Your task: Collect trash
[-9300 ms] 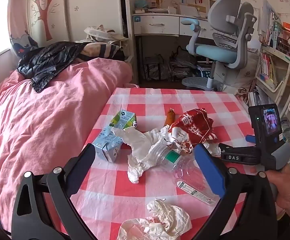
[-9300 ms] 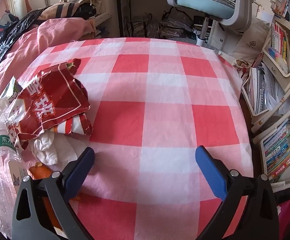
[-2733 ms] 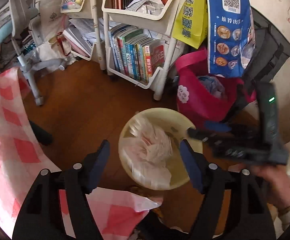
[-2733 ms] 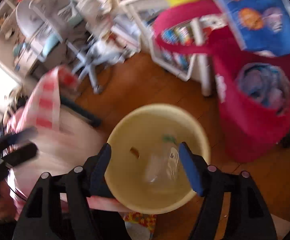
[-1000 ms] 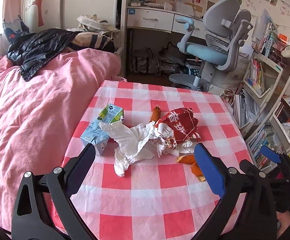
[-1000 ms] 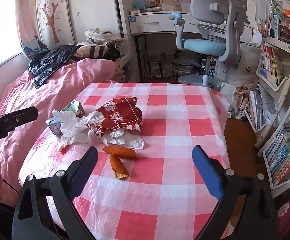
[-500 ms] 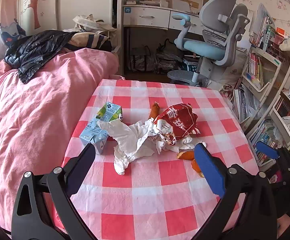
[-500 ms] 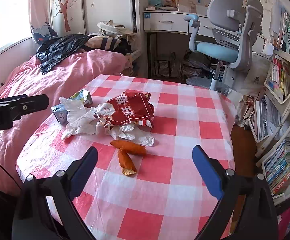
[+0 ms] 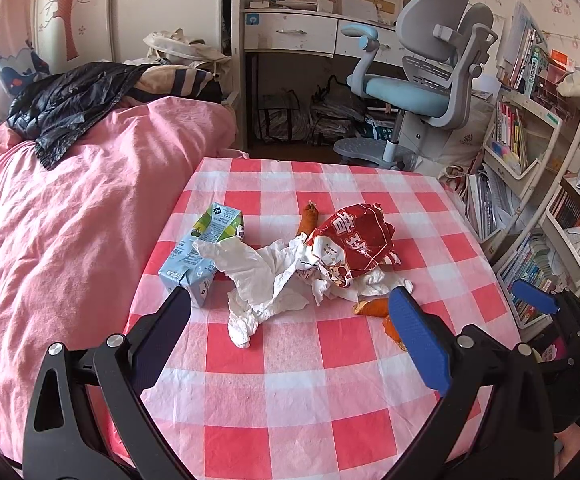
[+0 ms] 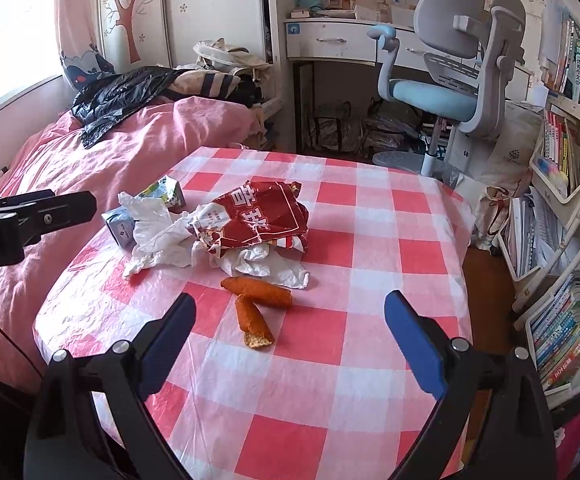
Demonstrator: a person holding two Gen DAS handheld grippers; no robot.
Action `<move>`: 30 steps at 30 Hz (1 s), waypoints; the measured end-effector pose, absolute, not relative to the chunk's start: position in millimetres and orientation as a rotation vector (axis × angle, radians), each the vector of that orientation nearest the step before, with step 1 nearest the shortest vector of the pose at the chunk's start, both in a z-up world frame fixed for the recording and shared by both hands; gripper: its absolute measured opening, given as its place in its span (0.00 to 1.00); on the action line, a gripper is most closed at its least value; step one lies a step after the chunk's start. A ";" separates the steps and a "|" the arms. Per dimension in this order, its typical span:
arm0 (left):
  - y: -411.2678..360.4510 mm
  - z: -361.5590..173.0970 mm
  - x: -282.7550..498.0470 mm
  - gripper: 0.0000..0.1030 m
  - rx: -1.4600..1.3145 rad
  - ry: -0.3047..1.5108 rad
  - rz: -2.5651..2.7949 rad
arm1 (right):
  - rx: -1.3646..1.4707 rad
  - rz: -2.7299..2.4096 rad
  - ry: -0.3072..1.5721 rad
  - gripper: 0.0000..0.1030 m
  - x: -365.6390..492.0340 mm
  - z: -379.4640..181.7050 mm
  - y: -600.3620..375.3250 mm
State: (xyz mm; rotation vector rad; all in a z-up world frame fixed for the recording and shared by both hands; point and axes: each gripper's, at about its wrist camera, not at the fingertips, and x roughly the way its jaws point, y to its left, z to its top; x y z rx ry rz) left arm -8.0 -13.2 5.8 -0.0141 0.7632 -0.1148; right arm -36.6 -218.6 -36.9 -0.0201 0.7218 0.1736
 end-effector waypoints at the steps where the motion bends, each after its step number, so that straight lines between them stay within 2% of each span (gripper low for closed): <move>1: -13.2 5.7 -8.1 0.93 -0.014 0.764 -0.115 | -0.020 0.174 0.722 0.89 -36.6 -36.9 -218.5; 30: -14.1 4.1 -8.5 0.93 -0.007 0.769 -0.116 | -0.028 0.186 0.730 0.89 -37.5 -43.6 -212.7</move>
